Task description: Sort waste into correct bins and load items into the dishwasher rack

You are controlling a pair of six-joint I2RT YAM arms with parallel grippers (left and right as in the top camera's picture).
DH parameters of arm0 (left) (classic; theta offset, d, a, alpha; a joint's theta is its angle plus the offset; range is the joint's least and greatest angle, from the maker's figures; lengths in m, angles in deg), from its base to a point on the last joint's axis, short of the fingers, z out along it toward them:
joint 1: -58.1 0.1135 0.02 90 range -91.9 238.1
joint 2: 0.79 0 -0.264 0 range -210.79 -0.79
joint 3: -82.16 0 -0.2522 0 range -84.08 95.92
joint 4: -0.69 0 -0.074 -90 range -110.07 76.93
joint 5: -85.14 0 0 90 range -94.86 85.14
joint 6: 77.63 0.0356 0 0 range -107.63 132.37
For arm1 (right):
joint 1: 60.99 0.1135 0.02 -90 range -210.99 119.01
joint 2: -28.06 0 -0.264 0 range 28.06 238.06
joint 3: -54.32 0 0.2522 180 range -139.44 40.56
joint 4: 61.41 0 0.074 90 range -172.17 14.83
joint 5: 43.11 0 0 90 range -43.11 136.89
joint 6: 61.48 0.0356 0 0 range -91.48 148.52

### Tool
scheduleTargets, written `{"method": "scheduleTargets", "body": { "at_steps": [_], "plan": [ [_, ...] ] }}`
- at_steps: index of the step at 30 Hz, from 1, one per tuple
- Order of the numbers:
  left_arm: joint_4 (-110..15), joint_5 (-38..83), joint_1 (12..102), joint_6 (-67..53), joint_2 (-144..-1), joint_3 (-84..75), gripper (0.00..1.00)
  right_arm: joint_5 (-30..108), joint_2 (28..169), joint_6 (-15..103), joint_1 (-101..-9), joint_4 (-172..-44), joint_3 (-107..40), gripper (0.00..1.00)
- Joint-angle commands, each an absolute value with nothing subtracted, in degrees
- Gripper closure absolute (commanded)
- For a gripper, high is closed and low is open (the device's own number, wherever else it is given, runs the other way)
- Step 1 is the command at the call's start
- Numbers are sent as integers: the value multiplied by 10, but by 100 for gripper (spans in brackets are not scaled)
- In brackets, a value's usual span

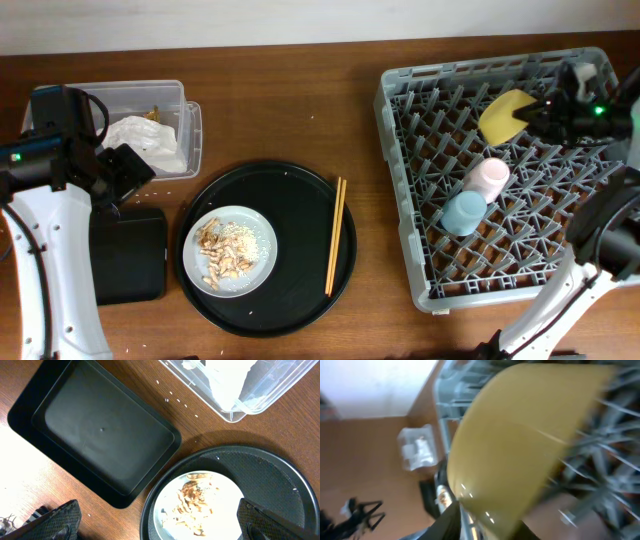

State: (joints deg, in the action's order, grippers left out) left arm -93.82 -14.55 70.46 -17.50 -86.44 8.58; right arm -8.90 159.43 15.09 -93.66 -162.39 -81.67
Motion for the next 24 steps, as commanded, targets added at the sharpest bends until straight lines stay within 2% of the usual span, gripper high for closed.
{"method": "scheduleTargets", "body": {
  "at_steps": [1,6,14,16,19,23,24],
  "plan": [
    [-937,-152,706,-182,-860,85,1,23,1529,244,-953,-1626,-842,70],
    [-937,-152,706,-182,-860,85,1,179,1450,353,-951,-1621,-843,68],
    [-937,-152,706,-182,-860,85,1,196,1418,319,-894,-1602,-841,64],
    [-937,-152,706,-182,-860,85,1,228,1426,316,-860,-1588,-836,72],
    [-937,-152,706,-182,-860,85,1,307,1442,325,-816,-1561,-825,78],
    [-937,-152,706,-182,-860,85,1,382,1499,339,-771,-1531,-824,94],
    [-937,-152,706,-182,-860,85,1,384,1513,340,-768,-1522,-824,96]
  ]
}}
